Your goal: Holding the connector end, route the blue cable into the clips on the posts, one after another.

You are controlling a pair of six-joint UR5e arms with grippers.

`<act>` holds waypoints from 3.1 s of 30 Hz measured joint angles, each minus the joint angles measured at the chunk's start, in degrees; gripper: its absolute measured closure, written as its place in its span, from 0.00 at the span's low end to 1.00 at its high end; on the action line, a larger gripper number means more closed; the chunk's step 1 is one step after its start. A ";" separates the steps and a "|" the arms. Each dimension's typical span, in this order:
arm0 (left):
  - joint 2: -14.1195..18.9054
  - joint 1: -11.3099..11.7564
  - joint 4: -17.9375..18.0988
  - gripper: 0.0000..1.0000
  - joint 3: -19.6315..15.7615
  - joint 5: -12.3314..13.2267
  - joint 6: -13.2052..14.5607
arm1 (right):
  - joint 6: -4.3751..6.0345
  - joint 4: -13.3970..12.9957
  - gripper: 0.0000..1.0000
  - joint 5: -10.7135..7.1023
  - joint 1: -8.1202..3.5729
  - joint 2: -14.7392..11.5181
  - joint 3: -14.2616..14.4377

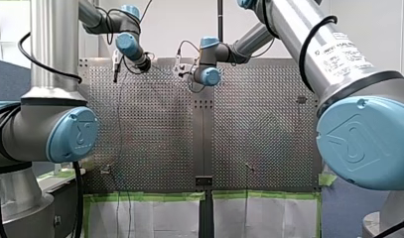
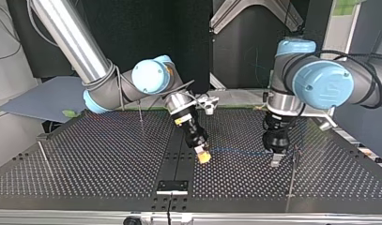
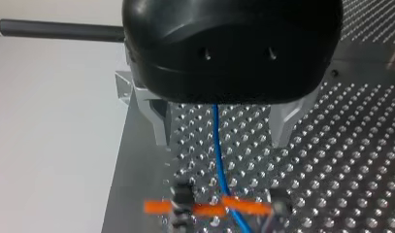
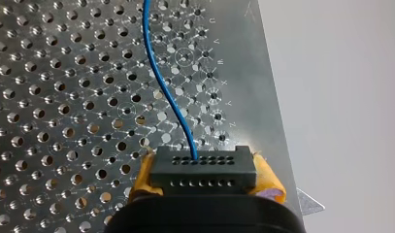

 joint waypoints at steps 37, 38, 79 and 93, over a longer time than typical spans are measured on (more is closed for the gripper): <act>-4.21 -0.35 5.87 0.16 1.70 -3.53 -1.12 | 0.08 0.36 1.00 0.00 -0.49 0.07 0.05; -4.21 -0.35 5.87 0.29 1.70 -3.55 -1.08 | 0.09 0.37 1.00 -0.01 -0.50 0.07 0.05; -3.85 -0.54 5.55 0.32 1.69 -5.35 -0.91 | 0.02 1.02 1.00 0.00 -0.59 0.09 0.07; -3.02 -0.81 5.51 0.64 1.69 -6.04 -0.77 | 0.12 1.09 1.00 0.00 -0.59 0.09 0.06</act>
